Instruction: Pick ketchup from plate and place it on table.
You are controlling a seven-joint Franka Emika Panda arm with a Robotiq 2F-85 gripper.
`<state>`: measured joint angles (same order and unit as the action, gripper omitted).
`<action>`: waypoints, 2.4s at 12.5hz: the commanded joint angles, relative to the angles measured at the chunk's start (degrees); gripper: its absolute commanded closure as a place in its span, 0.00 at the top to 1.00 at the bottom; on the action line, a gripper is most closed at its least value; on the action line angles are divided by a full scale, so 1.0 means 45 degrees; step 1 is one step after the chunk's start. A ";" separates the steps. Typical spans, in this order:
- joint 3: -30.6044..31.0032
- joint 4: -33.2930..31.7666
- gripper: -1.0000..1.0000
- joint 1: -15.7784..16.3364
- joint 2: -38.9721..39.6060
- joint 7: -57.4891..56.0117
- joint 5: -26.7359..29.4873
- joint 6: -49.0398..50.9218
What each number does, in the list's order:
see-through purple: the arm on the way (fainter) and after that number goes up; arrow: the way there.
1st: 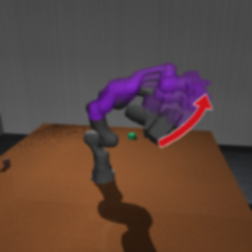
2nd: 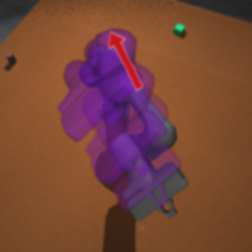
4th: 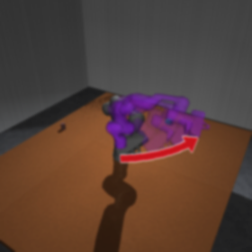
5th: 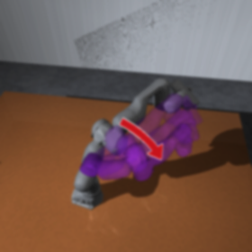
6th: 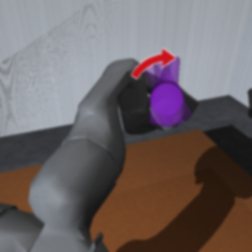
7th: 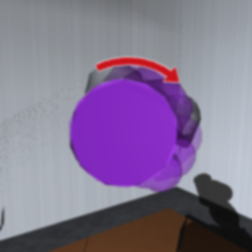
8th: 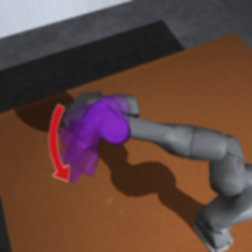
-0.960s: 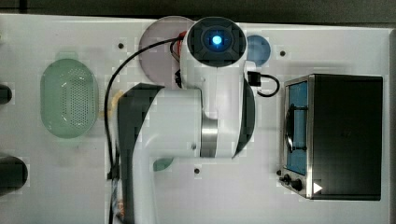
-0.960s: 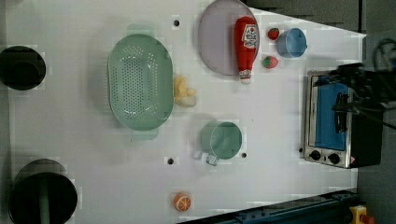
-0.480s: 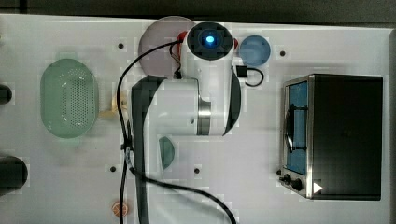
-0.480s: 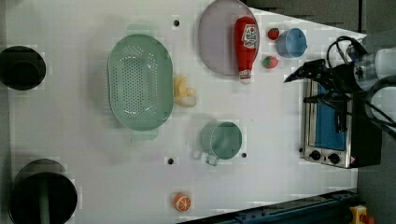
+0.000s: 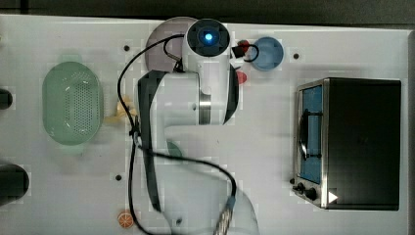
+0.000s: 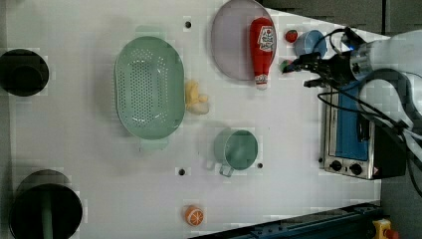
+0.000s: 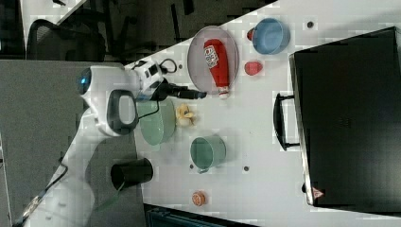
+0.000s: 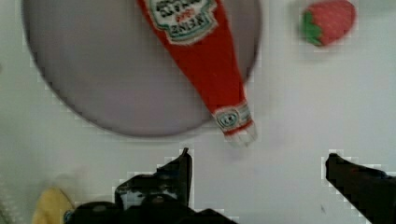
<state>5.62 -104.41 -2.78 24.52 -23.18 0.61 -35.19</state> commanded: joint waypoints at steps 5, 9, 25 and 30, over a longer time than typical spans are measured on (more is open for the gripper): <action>0.0018 0.2561 1.00 0.0179 0.2789 -0.3092 -0.0308 -0.0748; 0.0015 0.3769 1.00 0.0346 0.4146 -0.3111 -0.1591 -0.1385; 0.0045 0.4391 0.63 0.0369 0.4424 -0.2902 -0.1426 -0.3271; -0.0034 0.3838 0.63 0.0067 0.1417 -0.2880 -0.0550 0.0894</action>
<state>5.91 -88.97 -1.24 38.30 -34.61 -3.54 -33.57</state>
